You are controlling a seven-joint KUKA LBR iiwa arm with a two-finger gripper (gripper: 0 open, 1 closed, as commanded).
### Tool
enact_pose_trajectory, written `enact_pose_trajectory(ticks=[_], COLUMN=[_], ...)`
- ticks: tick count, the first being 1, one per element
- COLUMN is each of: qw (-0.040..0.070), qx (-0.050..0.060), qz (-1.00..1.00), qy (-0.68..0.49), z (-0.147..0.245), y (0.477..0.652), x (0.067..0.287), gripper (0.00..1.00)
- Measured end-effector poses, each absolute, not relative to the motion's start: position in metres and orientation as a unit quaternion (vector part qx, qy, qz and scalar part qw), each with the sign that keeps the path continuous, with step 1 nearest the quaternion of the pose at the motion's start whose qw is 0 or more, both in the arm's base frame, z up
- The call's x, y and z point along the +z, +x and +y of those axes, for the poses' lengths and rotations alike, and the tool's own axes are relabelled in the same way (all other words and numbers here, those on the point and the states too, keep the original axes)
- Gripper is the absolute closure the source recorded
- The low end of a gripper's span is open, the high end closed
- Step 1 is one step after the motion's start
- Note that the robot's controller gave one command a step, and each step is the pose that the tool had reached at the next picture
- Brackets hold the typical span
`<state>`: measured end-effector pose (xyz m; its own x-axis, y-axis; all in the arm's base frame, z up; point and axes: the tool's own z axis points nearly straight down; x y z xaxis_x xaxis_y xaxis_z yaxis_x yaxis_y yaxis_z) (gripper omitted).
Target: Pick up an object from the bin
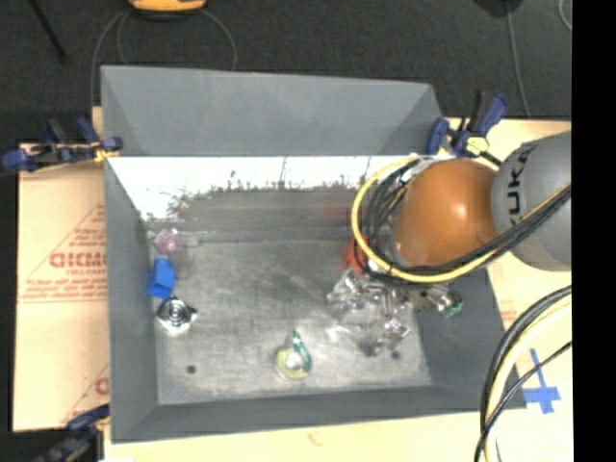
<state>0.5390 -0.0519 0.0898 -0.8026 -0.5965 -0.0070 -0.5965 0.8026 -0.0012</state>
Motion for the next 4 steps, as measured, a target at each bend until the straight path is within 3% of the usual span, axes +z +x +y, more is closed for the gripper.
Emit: enact_pose_trajectory(ticks=[1,2,3,4], qw=[0.018,0.017,0.0,0.002], qx=[-0.006,-0.004,-0.001,-0.001], qz=[0.915,0.915,0.917,0.918], qy=[-0.403,-0.403,-0.4,-0.397], z=[-0.052,-0.05,-0.051,-0.053], y=[0.523,0.521,0.522,0.523], x=[0.086,0.085,0.095,0.142], gripper=[0.0,1.0,1.0,1.0])
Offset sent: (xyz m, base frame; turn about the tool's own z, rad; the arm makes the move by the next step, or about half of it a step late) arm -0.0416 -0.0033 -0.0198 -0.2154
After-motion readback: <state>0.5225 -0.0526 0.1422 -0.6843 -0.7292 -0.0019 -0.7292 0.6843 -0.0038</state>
